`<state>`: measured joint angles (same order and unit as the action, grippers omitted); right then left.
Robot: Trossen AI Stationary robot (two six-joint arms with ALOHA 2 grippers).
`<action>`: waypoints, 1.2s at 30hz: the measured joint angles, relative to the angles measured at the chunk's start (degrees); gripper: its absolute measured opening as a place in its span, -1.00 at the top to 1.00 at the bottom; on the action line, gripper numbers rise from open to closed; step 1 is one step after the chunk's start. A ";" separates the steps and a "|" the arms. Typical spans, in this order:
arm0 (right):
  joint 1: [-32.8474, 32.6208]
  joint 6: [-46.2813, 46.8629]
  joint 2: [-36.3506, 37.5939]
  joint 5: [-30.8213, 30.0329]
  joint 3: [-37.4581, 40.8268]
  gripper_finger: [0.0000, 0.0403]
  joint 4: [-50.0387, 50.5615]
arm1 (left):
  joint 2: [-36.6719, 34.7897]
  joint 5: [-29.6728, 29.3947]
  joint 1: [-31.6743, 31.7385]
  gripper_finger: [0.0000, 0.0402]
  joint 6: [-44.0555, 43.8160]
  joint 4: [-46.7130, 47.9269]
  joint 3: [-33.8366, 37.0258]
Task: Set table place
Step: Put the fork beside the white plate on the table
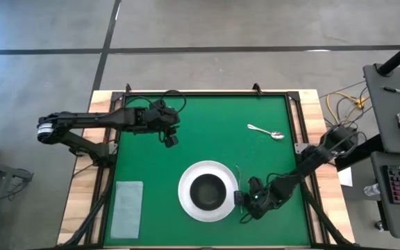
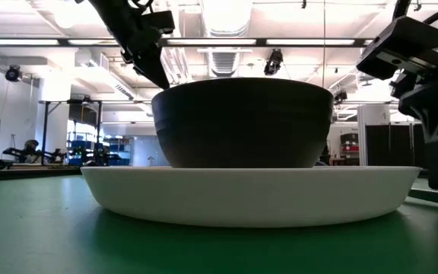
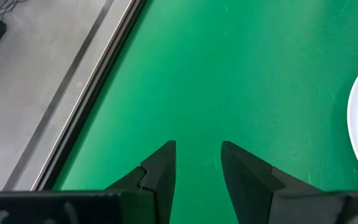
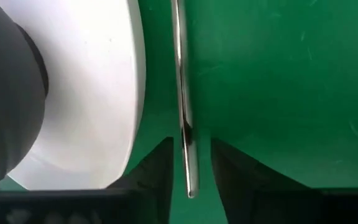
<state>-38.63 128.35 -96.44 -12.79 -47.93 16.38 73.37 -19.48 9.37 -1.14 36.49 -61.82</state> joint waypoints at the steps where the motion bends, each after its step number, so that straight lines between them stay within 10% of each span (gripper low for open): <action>1: 0.00 0.02 0.25 -0.13 0.01 0.44 0.44 | -0.09 0.02 0.00 0.43 0.01 0.01 0.00; 26: 0.79 -0.02 -3.08 1.20 -3.61 0.35 3.74 | -0.29 0.02 -0.02 0.43 0.03 0.15 0.00; 36: 0.83 0.00 -3.45 2.79 -5.57 0.70 10.09 | -0.34 0.03 -0.02 0.43 0.06 0.13 0.00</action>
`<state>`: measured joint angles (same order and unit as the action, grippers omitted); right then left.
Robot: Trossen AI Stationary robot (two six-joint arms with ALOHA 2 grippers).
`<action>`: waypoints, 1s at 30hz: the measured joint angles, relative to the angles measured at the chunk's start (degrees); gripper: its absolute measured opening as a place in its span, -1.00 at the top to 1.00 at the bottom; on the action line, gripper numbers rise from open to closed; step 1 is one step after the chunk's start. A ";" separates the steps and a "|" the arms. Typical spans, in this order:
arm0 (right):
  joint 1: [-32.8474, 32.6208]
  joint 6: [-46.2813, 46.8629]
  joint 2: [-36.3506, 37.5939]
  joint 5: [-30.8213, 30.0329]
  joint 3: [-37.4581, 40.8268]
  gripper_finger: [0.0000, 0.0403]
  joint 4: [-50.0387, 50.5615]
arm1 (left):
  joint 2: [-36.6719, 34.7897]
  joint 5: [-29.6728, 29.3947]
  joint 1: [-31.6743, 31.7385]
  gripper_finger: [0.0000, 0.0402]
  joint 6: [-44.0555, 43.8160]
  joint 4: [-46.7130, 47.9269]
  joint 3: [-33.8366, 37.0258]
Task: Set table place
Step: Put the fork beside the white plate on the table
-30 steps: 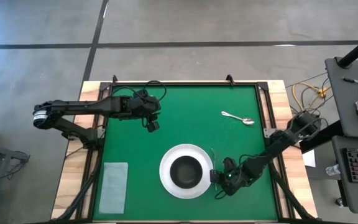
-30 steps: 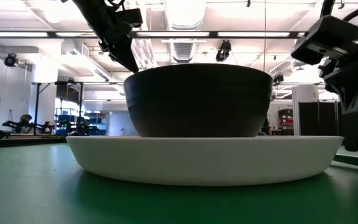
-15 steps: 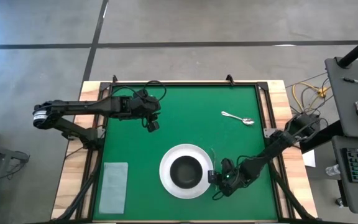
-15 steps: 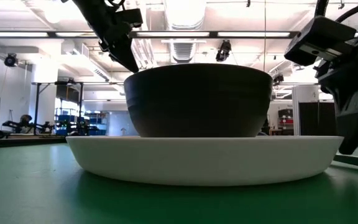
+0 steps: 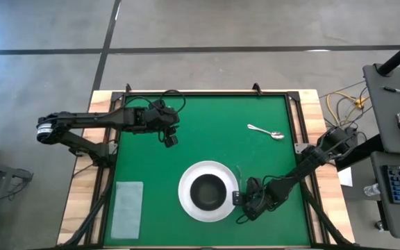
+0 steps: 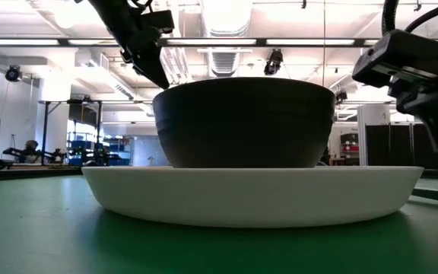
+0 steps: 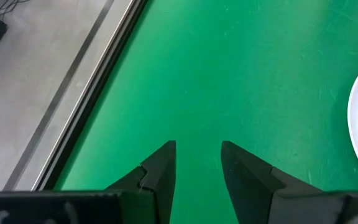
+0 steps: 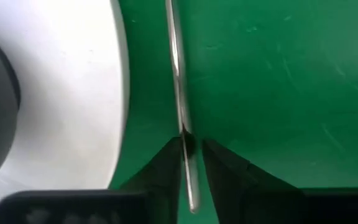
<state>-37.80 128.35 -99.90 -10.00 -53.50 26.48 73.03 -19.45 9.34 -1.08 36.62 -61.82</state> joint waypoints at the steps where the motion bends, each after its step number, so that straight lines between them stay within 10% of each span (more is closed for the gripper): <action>1: 0.03 0.01 0.00 0.14 0.01 0.76 0.13 | 0.00 -0.01 0.00 0.43 0.00 0.00 0.00; 30: -1.92 0.63 0.24 -5.96 3.09 0.96 -11.03 | 0.00 -0.02 0.00 0.43 1.49 2.99 0.09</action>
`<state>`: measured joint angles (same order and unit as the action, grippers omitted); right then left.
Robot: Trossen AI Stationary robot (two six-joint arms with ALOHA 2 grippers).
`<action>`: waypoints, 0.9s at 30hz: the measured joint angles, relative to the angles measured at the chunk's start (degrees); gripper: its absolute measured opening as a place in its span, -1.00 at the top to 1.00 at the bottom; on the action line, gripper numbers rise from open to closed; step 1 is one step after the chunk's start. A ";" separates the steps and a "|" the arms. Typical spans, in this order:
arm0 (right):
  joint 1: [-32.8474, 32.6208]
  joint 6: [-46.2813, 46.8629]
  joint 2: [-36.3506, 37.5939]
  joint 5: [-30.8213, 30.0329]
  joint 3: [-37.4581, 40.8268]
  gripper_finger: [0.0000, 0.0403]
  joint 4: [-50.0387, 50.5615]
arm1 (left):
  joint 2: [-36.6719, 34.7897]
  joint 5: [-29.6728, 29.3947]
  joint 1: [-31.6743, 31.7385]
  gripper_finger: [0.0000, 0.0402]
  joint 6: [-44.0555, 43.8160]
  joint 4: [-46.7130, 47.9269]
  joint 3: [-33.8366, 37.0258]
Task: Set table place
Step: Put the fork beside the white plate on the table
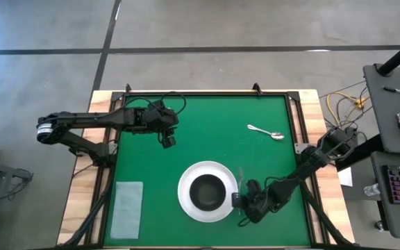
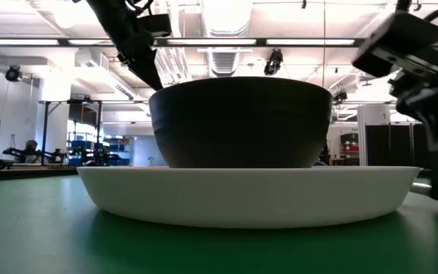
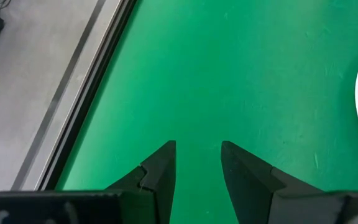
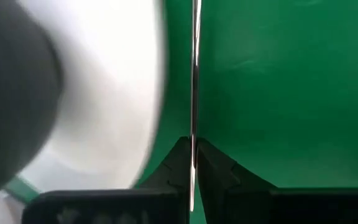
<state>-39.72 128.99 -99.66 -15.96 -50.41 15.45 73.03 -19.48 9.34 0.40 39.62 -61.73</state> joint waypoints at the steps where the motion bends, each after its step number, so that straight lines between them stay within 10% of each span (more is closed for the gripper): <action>1: 0.02 0.04 0.00 0.78 0.00 0.96 0.75 | 0.00 0.01 0.00 0.43 0.00 0.02 0.00; 20: 0.11 0.06 0.42 5.48 -0.17 0.56 6.90 | 0.00 0.01 0.02 0.43 -0.04 0.39 0.02; 27: 0.07 -0.20 0.35 5.55 -0.02 0.74 7.78 | 0.30 0.01 0.02 0.43 -0.02 0.13 0.02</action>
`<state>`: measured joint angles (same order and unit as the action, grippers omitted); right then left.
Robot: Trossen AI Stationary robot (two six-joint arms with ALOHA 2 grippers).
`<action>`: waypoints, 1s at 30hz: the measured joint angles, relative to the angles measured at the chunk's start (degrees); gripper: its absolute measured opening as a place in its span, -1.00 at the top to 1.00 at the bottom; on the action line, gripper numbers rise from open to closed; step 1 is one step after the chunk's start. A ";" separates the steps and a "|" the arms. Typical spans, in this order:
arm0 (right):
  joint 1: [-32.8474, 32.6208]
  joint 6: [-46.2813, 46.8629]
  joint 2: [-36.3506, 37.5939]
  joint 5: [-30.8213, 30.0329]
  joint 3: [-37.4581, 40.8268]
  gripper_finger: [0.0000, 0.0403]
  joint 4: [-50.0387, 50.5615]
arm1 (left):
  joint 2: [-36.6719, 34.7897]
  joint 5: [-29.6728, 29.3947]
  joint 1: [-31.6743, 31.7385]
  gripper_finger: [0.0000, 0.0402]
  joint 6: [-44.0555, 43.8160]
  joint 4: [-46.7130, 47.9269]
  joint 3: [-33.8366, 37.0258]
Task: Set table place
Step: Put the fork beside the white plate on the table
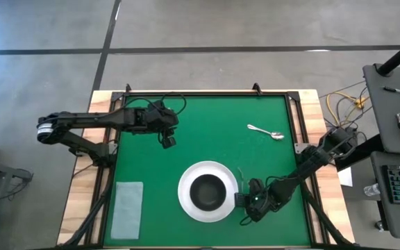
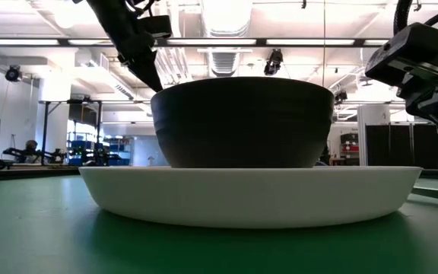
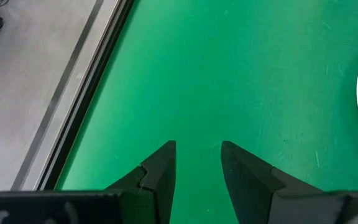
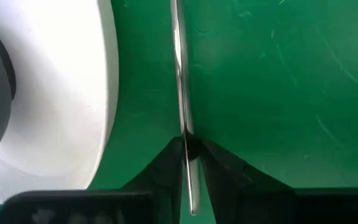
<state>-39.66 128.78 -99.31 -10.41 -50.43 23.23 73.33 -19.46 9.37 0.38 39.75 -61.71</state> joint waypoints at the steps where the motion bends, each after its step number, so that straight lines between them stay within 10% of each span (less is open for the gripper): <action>1: 0.00 -0.02 -0.03 0.00 0.01 0.77 0.05 | 0.08 0.00 0.00 0.43 0.00 -0.01 0.00; 30: -1.22 -0.55 -0.13 -5.32 1.25 0.95 -3.96 | 0.25 -0.01 0.00 0.43 -0.07 -0.20 0.00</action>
<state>-40.88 128.23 -99.44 -15.73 -49.19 19.27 73.58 -19.47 9.37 0.32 39.55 -61.71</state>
